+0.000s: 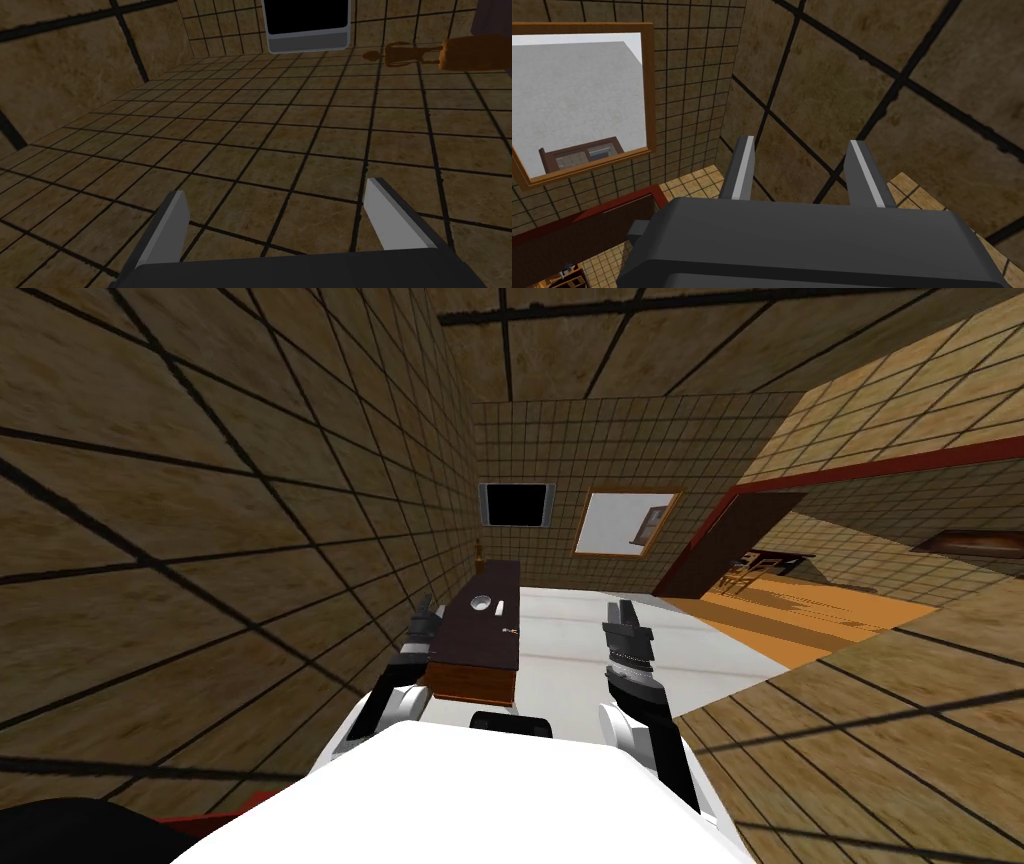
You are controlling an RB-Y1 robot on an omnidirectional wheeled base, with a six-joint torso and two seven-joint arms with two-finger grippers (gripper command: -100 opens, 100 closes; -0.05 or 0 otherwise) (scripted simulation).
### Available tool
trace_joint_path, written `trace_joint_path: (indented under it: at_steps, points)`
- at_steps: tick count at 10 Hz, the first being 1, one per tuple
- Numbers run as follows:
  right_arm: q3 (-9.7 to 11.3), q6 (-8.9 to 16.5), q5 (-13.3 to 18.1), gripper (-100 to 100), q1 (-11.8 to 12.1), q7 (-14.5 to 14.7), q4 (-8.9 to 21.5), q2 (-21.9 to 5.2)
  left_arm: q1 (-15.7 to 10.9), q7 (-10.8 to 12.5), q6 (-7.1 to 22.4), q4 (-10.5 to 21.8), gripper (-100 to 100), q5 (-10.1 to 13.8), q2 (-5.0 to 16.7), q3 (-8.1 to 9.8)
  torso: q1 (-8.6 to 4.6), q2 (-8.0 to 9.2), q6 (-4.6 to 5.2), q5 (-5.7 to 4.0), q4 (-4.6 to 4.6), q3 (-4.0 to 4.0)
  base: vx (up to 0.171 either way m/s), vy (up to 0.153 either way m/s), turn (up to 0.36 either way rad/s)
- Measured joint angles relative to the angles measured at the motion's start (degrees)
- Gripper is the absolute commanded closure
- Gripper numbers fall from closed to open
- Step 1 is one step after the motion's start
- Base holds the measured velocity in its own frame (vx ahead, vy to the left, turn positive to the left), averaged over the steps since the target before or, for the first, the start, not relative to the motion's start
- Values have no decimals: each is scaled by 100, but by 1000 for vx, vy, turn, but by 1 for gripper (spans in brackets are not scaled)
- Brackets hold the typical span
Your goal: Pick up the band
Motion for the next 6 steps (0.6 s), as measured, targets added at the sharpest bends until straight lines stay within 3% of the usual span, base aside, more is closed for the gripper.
trace_joint_path:
  at_steps: [3, 6]
  points:
    - [1, 0, 0, 0, 0, 0, 0, 1, -189, -40, 595, 286, -100, -20, 222, -47, -27, 1, 0, -6, 0, 0, 12, -157, -145]
    - [0, 0, 0, 0, 0, 0, 0, 0, -374, -79, 937, 687, -100, -53, 289, -101, -16, -7, 0, -4, -2, -4, 30, -132, -139]
